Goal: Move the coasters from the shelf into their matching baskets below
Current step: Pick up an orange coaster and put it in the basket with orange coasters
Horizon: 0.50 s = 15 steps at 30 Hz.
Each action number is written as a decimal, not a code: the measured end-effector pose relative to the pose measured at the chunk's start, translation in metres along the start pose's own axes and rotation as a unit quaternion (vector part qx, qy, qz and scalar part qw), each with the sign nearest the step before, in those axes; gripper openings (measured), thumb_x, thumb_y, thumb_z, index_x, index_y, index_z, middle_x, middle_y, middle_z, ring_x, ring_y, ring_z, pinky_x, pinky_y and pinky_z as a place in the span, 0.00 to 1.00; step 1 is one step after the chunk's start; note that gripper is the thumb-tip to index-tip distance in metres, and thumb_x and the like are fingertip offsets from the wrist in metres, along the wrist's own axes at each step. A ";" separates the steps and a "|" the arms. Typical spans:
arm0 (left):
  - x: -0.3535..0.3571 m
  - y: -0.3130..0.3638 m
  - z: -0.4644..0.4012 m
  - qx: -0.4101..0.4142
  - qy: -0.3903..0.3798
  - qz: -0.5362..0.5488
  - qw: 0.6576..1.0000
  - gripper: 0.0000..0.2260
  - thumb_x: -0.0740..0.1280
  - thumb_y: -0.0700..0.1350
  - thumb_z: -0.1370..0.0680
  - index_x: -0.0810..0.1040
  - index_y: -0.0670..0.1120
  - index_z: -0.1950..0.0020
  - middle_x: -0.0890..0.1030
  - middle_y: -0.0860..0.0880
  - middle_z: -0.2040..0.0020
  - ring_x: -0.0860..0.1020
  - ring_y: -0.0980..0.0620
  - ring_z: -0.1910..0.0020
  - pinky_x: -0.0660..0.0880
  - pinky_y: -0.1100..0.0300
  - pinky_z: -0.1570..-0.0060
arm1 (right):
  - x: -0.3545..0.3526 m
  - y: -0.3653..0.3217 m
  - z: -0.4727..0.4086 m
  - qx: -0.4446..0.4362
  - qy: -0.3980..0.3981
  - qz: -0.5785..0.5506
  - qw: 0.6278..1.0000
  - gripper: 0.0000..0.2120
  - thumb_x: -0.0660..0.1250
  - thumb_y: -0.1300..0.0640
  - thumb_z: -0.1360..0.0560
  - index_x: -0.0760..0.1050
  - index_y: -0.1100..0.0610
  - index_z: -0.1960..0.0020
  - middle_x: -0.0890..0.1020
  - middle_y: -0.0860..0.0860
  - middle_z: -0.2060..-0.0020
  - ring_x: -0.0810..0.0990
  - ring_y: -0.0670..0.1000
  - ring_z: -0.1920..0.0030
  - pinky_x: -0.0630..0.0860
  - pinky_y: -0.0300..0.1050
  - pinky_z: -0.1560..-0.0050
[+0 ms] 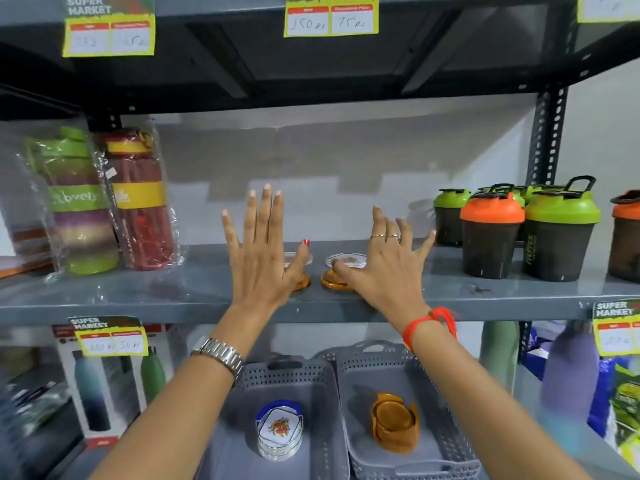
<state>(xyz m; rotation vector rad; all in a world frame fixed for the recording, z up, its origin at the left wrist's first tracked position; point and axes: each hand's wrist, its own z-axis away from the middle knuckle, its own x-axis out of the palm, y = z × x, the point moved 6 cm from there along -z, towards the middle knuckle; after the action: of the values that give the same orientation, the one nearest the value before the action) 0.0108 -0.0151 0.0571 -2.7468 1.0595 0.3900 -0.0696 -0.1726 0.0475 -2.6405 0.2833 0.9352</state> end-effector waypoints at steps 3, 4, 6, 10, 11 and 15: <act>-0.003 -0.014 0.016 -0.033 0.001 -0.007 0.999 0.32 0.50 0.60 0.21 0.50 0.42 0.22 0.52 0.45 0.22 0.49 0.46 0.23 0.37 0.43 0.27 | 0.016 -0.003 0.005 0.029 -0.063 0.017 0.997 0.49 0.62 0.31 0.33 0.52 0.58 0.24 0.72 0.55 0.33 0.62 0.58 0.29 0.46 0.73 0.31; -0.001 -0.019 0.026 -0.041 -0.006 -0.013 0.999 0.32 0.50 0.59 0.21 0.50 0.43 0.22 0.51 0.45 0.22 0.49 0.46 0.23 0.37 0.43 0.27 | 0.021 -0.001 0.007 0.040 -0.077 0.015 0.996 0.48 0.62 0.30 0.33 0.54 0.58 0.25 0.74 0.55 0.34 0.63 0.59 0.30 0.46 0.74 0.31; 0.001 -0.025 0.039 -0.050 -0.014 -0.009 0.999 0.32 0.50 0.59 0.21 0.50 0.43 0.22 0.51 0.45 0.22 0.49 0.46 0.23 0.37 0.42 0.27 | 0.028 0.000 0.008 0.059 -0.088 0.018 0.994 0.47 0.62 0.30 0.33 0.57 0.59 0.26 0.77 0.56 0.38 0.66 0.60 0.32 0.46 0.74 0.32; 0.008 -0.036 0.062 -0.046 -0.024 -0.039 0.998 0.30 0.51 0.58 0.21 0.55 0.42 0.23 0.55 0.44 0.23 0.52 0.44 0.24 0.38 0.43 0.27 | 0.031 0.005 0.013 0.107 -0.077 0.011 0.991 0.44 0.61 0.30 0.33 0.62 0.58 0.28 0.81 0.57 0.43 0.67 0.62 0.33 0.47 0.74 0.31; 0.009 -0.036 0.066 -0.044 -0.024 -0.043 0.998 0.30 0.51 0.57 0.21 0.55 0.42 0.23 0.56 0.43 0.23 0.53 0.44 0.24 0.37 0.43 0.27 | 0.032 0.006 0.014 0.113 -0.081 0.006 0.990 0.43 0.62 0.30 0.33 0.63 0.59 0.29 0.80 0.57 0.43 0.67 0.62 0.32 0.47 0.74 0.31; 0.015 -0.038 0.072 -0.059 -0.013 -0.035 0.998 0.30 0.52 0.56 0.21 0.58 0.41 0.24 0.60 0.43 0.24 0.55 0.43 0.25 0.36 0.45 0.27 | 0.031 0.006 0.012 0.123 -0.077 -0.009 0.989 0.42 0.64 0.28 0.35 0.68 0.59 0.35 0.79 0.59 0.42 0.68 0.62 0.33 0.50 0.72 0.30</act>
<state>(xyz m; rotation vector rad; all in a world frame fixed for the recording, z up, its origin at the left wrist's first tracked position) 0.0346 0.0212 -0.0132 -2.8642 0.9591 0.4923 -0.0548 -0.1761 0.0173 -2.3298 0.3152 1.0205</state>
